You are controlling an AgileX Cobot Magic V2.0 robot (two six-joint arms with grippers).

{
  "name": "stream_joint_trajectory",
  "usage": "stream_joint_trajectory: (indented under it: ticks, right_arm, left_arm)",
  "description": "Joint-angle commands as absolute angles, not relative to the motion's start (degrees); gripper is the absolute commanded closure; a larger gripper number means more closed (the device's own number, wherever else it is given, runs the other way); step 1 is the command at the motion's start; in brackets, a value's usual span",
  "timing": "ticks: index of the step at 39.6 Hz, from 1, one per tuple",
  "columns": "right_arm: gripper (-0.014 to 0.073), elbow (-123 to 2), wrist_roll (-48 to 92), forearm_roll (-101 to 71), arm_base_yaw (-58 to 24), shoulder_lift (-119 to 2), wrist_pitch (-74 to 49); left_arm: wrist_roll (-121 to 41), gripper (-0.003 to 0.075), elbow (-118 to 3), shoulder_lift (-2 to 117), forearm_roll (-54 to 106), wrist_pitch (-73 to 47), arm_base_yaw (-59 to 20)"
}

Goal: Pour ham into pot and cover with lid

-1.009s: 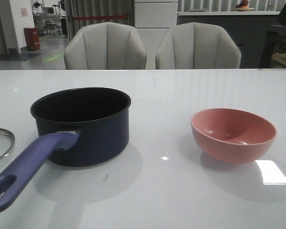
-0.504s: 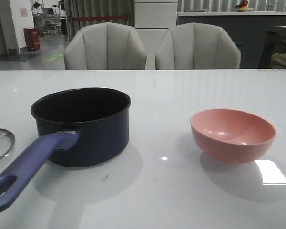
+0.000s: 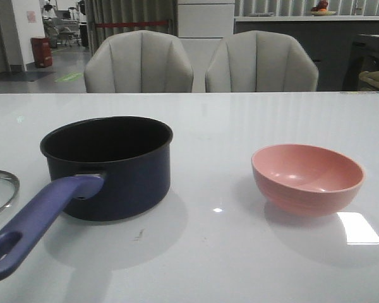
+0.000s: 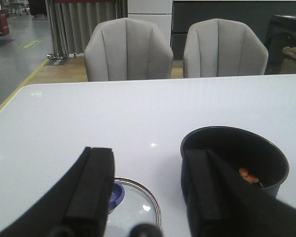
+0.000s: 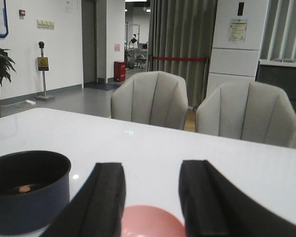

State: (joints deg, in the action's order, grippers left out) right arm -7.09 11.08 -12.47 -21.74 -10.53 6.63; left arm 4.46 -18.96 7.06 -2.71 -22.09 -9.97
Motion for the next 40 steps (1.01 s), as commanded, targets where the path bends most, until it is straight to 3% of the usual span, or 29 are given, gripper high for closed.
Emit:
stream_joint_trajectory:
  ticks: [1,7,12,30,34,40]
  right_arm:
    - [0.0213,-8.46,11.66,-14.28,-21.72,-10.75,8.79]
    - [0.0310,-8.46,11.66,-14.54,-21.72,-10.75,4.87]
    - [0.0473,-8.46,11.71,-14.54,-21.72,-10.75,3.41]
    - [0.0455,-8.46,11.71,-14.54,-21.72,-10.75,3.43]
    - [0.0455,-8.46,11.71,-14.54,-21.72,-10.75,3.43]
    - [0.0455,-8.46,11.71,-14.54,-21.72,-10.75,3.43]
  left_arm:
    - [4.59,0.0355,-20.39,7.78,-2.17,-17.91,-10.49]
    - [4.59,0.0355,-20.39,7.78,-1.95,-17.91,-10.49]
    - [4.59,0.0355,-20.39,7.78,-1.95,-17.91,-10.49]
    - [4.59,0.0350,-20.39,8.01,-3.11,-17.88,-10.49]
    - [4.59,0.0291,-20.66,7.99,-3.20,-18.01,-10.49]
    - [4.59,0.0129,-22.66,9.22,-3.20,-19.52,-10.49]
